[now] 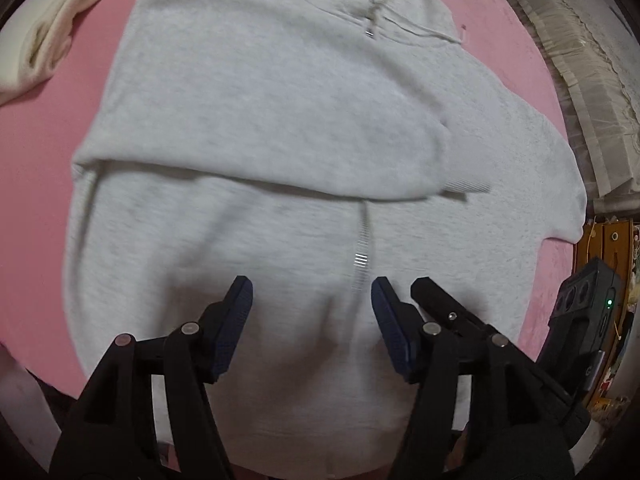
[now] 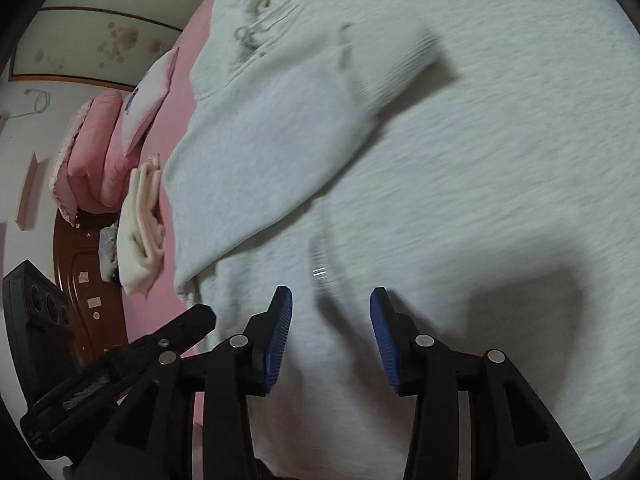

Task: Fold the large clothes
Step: 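Grasp the other sleeve cuff with the right tool and lift it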

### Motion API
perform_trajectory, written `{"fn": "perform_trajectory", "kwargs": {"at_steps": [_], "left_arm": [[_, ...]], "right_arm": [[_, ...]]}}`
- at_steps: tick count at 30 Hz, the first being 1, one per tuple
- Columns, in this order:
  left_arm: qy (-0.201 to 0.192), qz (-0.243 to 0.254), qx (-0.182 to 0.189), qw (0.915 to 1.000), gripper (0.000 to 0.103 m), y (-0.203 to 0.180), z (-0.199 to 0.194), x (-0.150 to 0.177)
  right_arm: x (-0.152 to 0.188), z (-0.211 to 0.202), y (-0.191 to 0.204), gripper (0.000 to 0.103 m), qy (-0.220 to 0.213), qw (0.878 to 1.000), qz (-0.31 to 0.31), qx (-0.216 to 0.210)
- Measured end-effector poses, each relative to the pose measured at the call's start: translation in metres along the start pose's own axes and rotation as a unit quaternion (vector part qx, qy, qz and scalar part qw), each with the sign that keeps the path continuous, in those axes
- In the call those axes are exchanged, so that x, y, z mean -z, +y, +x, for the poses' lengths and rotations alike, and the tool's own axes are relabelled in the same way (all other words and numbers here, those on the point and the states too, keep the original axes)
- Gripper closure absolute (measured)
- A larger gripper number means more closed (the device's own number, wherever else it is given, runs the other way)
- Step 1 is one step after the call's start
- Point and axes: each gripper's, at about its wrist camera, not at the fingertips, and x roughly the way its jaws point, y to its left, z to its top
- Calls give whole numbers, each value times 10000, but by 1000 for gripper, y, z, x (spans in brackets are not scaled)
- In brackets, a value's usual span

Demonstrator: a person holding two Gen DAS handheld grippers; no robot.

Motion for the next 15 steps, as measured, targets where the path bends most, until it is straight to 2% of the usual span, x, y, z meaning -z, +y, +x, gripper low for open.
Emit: {"fn": "perform_trajectory", "kwargs": {"at_steps": [3, 4, 5, 10, 11, 15], "left_arm": [[112, 52, -24, 9999, 44, -57, 10, 17], [162, 46, -3, 9999, 44, -72, 13, 21], [231, 46, 4, 9997, 44, -88, 16, 25], [431, 228, -61, 9988, 44, -175, 26, 40], [490, 328, -108, 9982, 44, -194, 29, 43], [784, 788, -137, 9937, 44, -246, 45, 45]], "right_arm": [[-13, -41, -39, 54, -27, 10000, -62, -62], [-19, -52, -51, 45, -31, 10000, -62, -41], [-22, -62, -63, 40, -113, 9993, 346, 25], [-43, -125, -140, 40, -212, 9982, 561, 73], [-49, -143, -174, 40, -260, 9972, 695, 44], [-63, -195, -254, 39, -612, 9918, 1109, 176]]}}
